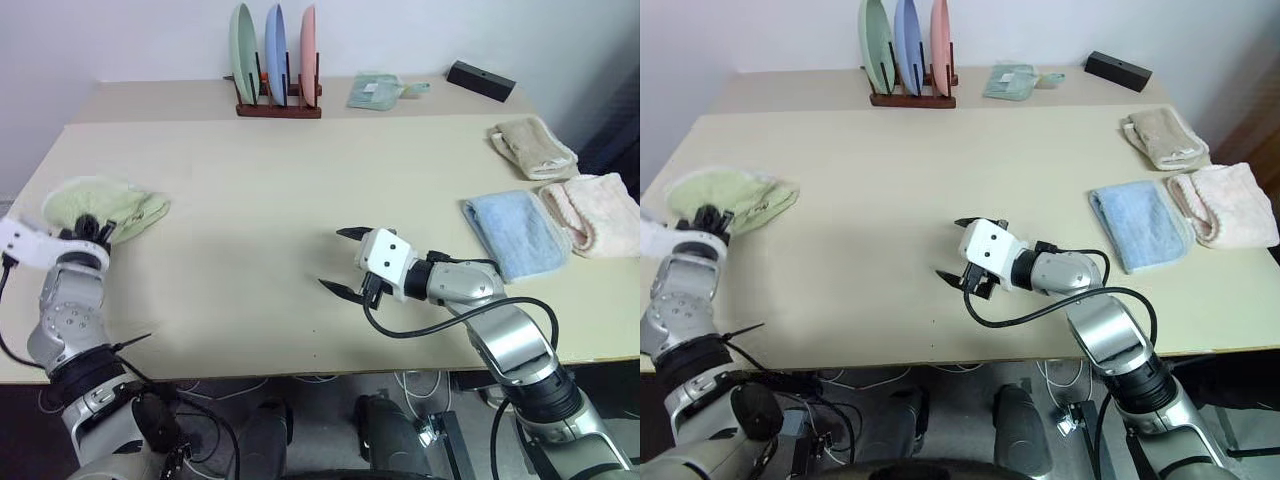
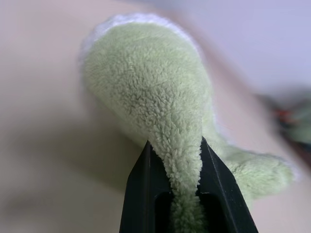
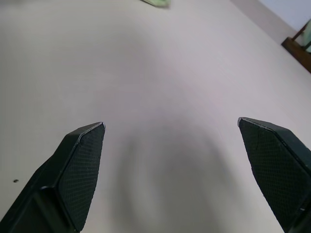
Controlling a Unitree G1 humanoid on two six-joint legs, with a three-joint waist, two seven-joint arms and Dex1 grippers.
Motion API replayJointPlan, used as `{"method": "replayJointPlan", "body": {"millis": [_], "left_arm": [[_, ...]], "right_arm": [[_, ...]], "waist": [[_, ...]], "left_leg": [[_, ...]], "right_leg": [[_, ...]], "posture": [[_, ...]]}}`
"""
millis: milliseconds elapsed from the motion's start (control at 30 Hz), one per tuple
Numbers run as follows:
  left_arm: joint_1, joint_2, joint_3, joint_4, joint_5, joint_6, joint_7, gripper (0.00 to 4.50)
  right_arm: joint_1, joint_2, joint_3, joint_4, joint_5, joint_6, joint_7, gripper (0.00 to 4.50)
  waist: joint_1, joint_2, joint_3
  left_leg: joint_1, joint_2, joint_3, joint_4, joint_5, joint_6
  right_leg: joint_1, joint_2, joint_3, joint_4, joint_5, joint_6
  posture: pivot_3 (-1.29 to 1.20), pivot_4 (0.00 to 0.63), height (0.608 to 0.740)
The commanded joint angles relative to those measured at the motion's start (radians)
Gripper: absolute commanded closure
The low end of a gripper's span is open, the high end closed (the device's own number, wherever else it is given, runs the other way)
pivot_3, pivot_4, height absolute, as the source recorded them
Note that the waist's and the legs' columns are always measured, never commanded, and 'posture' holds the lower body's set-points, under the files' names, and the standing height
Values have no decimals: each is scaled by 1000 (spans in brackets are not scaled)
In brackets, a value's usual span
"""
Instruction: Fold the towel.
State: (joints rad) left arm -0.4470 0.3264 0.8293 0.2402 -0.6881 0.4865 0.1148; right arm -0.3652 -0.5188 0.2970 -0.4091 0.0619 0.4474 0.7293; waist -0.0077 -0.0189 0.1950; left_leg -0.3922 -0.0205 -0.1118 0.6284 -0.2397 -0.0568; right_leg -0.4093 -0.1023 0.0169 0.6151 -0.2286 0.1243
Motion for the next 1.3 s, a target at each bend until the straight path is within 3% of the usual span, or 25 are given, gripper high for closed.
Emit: {"method": "replayJointPlan", "body": {"millis": [33,233,333,467,567,633,767,900,1100,1300], "left_arm": [[10,-27,30,-15,-21,-33,72,4456],[70,-89,1,-99,-48,-21,100,4456],[81,-103,2,-128,-71,-32,101,3413],[102,-100,8,-173,-99,-43,102,1364],[135,-35,39,-225,-96,-83,78,36],[150,3,37,-247,-78,-100,69,36],[205,176,-109,-318,34,-93,-97,36],[278,297,-405,-461,151,-94,-346,36],[289,287,-642,-517,222,-99,-497,36],[307,235,-706,-476,284,-138,-549,36]], "right_arm": [[2,11,-23,-12,13,-26,-5,0],[10,4,-29,2,11,-40,-3,0],[12,4,-29,7,10,-47,0,0],[17,0,-32,8,12,-54,5,0],[14,-6,-51,17,23,-52,11,0],[14,-11,-74,25,40,-49,16,0],[-5,-7,-150,46,101,-8,17,0],[-25,2,-279,97,183,46,-17,0],[61,-46,-392,136,237,72,-10,0],[178,-63,-420,111,239,64,-29,0]], "waist": [[0,-1,0],[-5,-2,-1],[-5,-2,-1],[-5,-2,-1],[-12,-2,-1],[-12,-2,0],[-2,-3,0],[16,-1,0],[7,-1,0],[-13,0,0]], "left_leg": [[0,0,0,1,0,0],[1,0,0,0,0,0],[1,0,0,0,0,0],[1,0,0,0,0,0],[1,0,0,-1,0,0],[1,0,0,-1,0,0],[0,0,0,-1,0,0],[0,-1,1,0,0,-1],[0,0,2,-3,0,-1],[1,0,2,-6,0,0]], "right_leg": [[0,0,0,0,0,0],[0,0,0,0,0,0],[0,0,0,0,0,0],[0,0,0,0,0,0],[0,0,0,0,0,0],[-1,0,0,0,0,0],[-1,0,0,0,0,0],[1,0,1,-2,-2,-5],[-1,0,2,-2,-2,-5],[-2,0,2,-1,0,-1]], "posture": [[0,150,740],[0,150,740],[0,150,740],[0,150,740],[0,150,740],[0,150,740],[0,150,740],[0,150,740],[0,150,740],[0,150,740]]}}
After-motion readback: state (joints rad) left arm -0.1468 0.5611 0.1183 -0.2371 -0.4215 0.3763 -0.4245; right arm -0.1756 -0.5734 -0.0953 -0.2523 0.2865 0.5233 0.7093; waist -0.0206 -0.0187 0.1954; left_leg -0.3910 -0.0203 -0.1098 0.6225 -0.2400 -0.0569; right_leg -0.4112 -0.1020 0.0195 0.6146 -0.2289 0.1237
